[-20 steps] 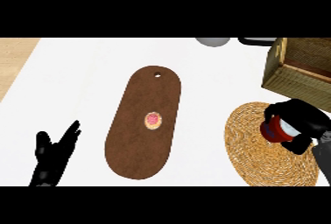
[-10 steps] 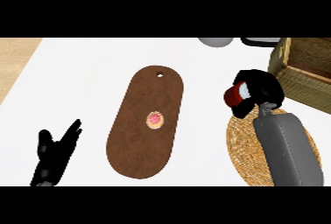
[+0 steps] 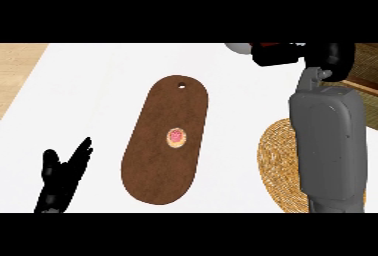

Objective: Pick the can from the placemat and place it in the basket

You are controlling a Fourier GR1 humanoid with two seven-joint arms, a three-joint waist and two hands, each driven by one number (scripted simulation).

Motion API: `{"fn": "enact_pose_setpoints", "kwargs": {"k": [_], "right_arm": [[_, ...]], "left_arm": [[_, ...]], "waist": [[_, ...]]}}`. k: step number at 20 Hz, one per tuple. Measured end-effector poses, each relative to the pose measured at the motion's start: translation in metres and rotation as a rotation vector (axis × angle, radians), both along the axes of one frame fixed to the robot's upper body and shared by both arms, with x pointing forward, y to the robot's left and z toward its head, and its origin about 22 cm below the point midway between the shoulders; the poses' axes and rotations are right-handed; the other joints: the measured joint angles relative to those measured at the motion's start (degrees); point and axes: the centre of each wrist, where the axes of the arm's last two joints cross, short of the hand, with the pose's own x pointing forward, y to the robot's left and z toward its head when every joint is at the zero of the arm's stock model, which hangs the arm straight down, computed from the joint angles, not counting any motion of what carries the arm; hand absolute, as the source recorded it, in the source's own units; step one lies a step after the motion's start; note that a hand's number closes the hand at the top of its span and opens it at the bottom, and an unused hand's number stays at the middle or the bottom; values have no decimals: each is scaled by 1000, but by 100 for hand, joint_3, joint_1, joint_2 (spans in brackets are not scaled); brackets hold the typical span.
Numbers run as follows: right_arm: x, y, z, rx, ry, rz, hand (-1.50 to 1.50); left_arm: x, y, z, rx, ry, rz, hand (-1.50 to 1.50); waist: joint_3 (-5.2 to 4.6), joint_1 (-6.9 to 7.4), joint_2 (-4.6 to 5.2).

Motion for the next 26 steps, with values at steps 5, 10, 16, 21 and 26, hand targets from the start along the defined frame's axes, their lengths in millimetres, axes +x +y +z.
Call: {"fn": "enact_pose_setpoints", "kwargs": {"k": [5,10,16,21,26], "right_arm": [[-2,-6,66,28,-73,-135,150],[-4,-32,118,38,-128,-236,150],[6,-72,148,50,-116,-311,150],[19,-114,151,35,-81,-355,150],[34,-148,136,16,-59,-372,150]], "left_arm": [[-4,-4,-5,4,-21,3,0],[-3,-6,-3,2,-16,1,0],[-5,-2,1,-3,-9,-1,0],[-4,-1,0,-7,-12,-2,0],[-4,1,1,-4,-14,-6,0]], "waist": [[2,-41,13],[6,-48,25],[-3,-27,43],[-2,-14,59],[-3,9,70]]}}
